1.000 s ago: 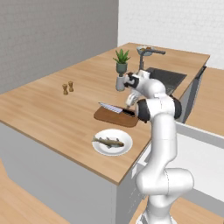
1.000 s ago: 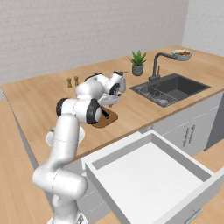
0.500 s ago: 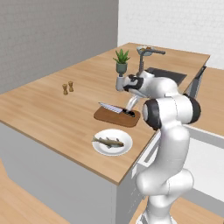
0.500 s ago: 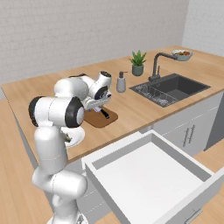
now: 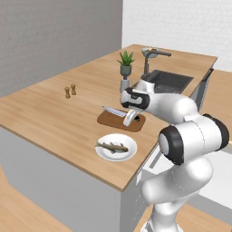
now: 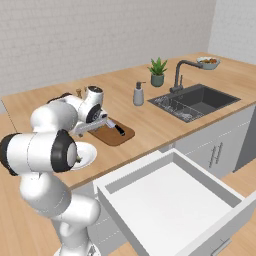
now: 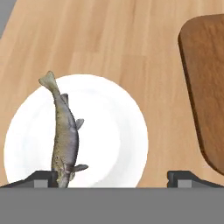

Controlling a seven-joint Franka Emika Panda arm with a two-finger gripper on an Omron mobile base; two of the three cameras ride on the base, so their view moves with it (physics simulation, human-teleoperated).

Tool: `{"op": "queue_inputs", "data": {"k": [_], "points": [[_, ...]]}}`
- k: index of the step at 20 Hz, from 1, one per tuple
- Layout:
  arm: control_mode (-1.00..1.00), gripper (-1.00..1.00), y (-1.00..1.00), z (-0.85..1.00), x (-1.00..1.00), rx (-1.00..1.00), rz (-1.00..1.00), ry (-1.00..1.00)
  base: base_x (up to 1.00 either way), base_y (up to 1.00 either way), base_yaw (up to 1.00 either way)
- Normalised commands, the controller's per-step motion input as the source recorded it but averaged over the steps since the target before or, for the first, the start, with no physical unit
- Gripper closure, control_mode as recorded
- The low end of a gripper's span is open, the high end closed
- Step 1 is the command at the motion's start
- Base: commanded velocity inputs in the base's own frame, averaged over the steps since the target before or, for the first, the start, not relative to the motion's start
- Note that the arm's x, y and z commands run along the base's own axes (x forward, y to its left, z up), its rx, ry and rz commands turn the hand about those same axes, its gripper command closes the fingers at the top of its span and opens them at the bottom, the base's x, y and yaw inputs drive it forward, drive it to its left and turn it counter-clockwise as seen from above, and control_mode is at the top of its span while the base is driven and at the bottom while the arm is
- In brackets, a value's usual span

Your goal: Pick up the knife from the drawer and place it on the cutting board. Then place the meat from the plate to the cutting board.

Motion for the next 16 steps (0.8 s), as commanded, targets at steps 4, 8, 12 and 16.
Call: {"op": "queue_inputs", "data": {"k": [4,8,12,16], "points": [[-1.0,-1.0,0.46,-0.14,-0.06,-0.07,-0.01,0.15,0.0,0.0,0.0],[-1.0,-1.0,0.04,-0.35,0.0,-0.07,0.0,0.04,0.0,0.0,0.0],[-1.0,-1.0,0.0,-0.41,0.0,-0.07,0.0,0.01,0.0,0.0,0.0],[-1.0,-1.0,0.0,-0.33,-0.31,-0.05,0.0,0.0,0.0,0.0,0.0]]}}
